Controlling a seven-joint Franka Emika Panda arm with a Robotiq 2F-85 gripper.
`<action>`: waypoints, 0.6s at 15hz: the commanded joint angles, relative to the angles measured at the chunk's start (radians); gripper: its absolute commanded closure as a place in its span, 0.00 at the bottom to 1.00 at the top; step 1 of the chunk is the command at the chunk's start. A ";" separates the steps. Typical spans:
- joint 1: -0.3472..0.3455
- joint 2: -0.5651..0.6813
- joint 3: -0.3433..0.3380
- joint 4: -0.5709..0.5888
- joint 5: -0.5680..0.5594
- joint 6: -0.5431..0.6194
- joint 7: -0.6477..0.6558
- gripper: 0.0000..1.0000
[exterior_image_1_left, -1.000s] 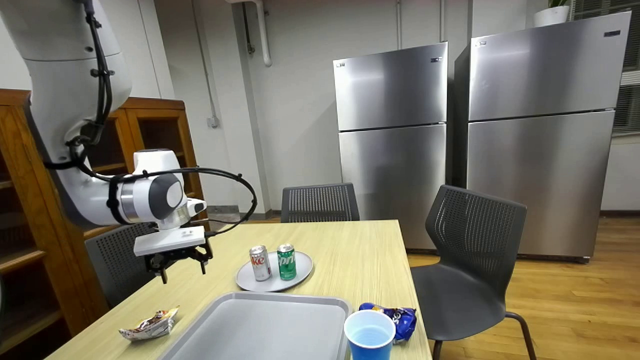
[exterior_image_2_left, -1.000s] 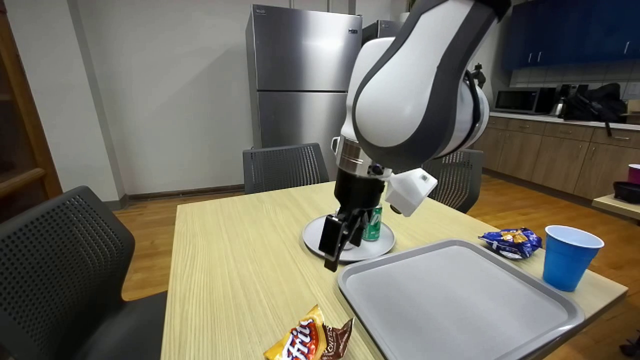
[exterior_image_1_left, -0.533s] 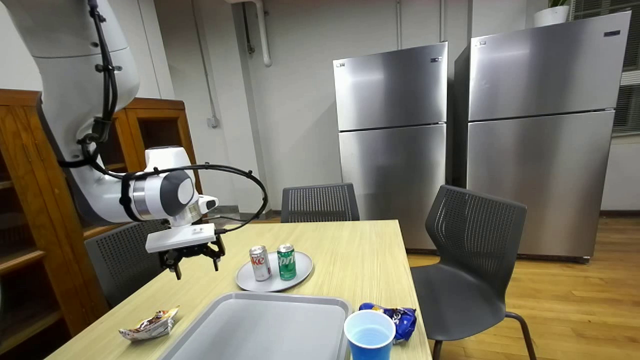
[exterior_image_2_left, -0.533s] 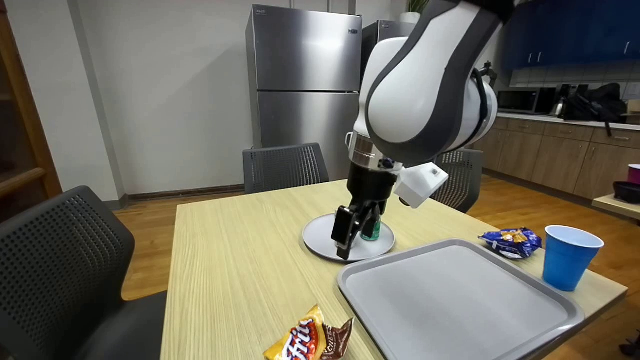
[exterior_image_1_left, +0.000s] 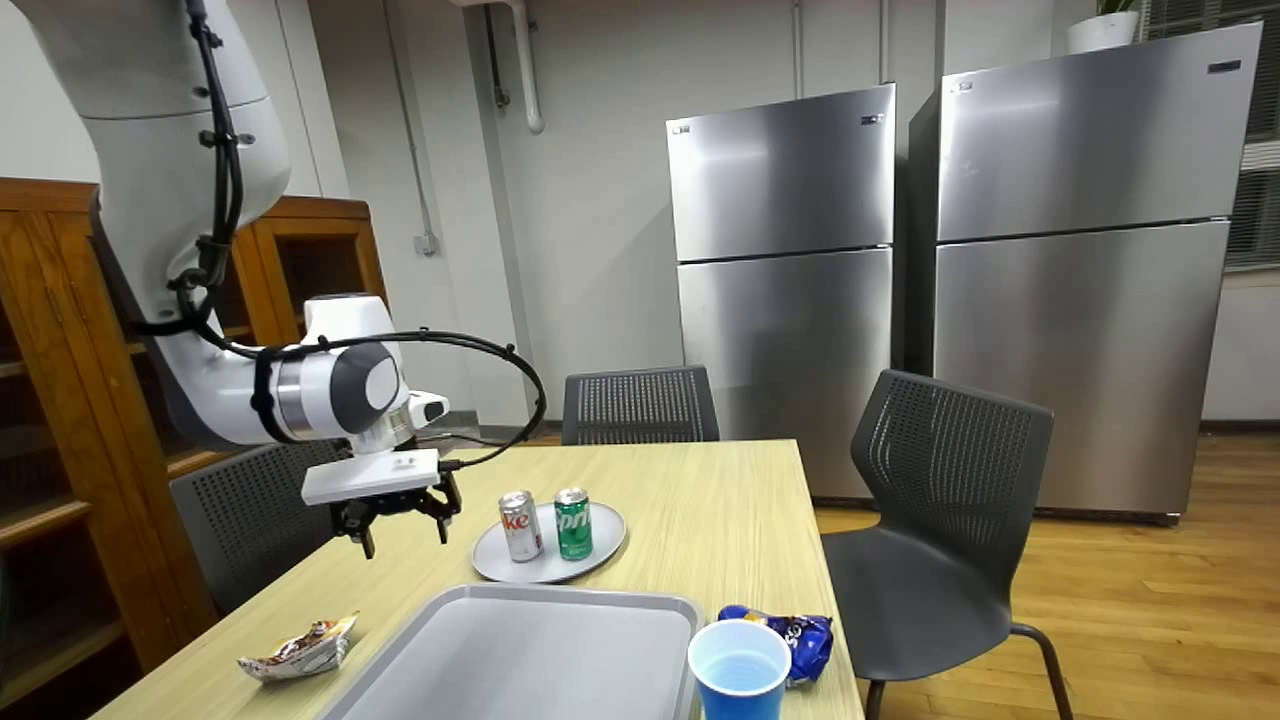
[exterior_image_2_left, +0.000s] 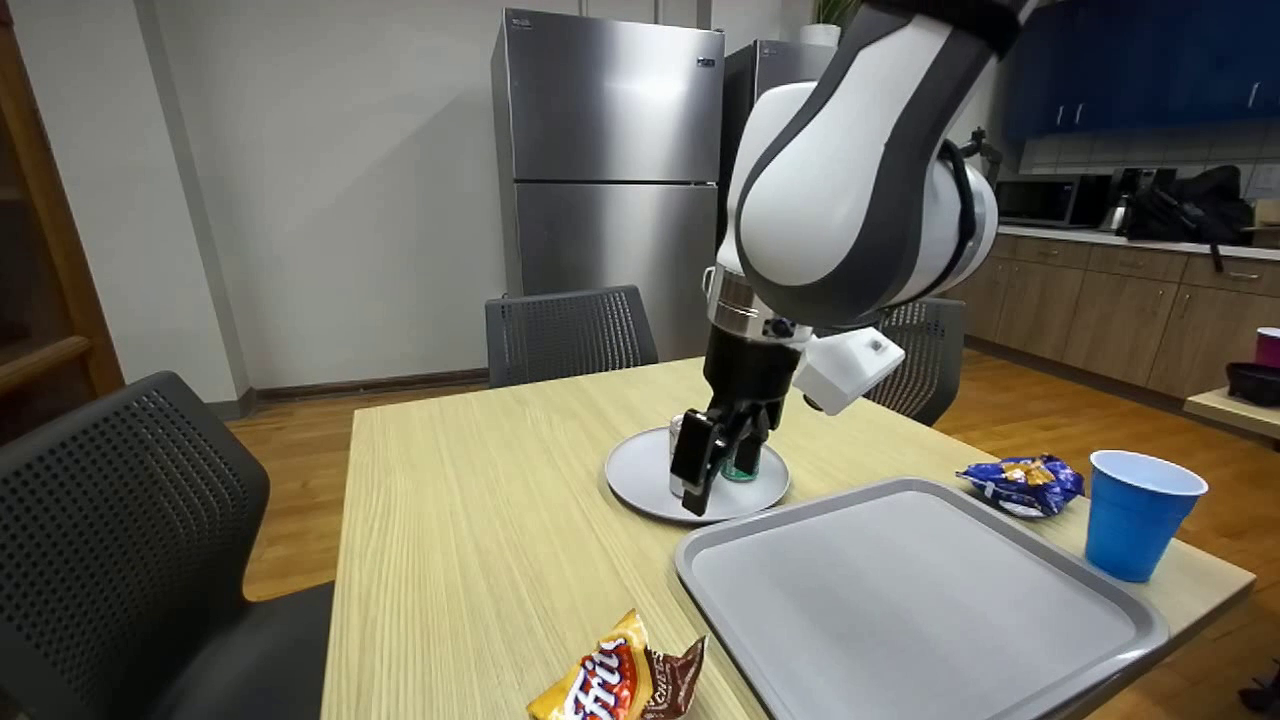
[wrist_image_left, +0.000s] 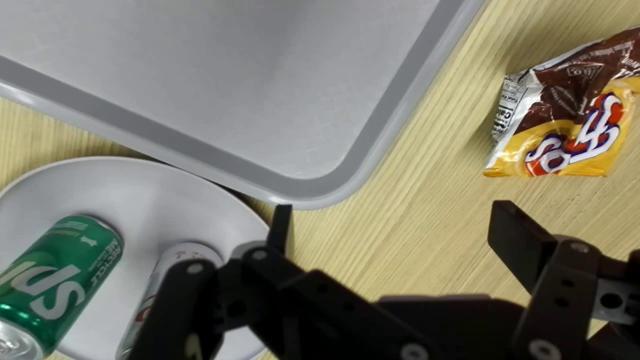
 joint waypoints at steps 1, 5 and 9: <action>-0.033 0.011 0.000 0.055 0.036 -0.053 0.036 0.00; -0.046 0.036 -0.041 0.120 0.063 -0.093 0.098 0.00; -0.083 0.032 -0.045 0.166 0.125 -0.141 0.111 0.00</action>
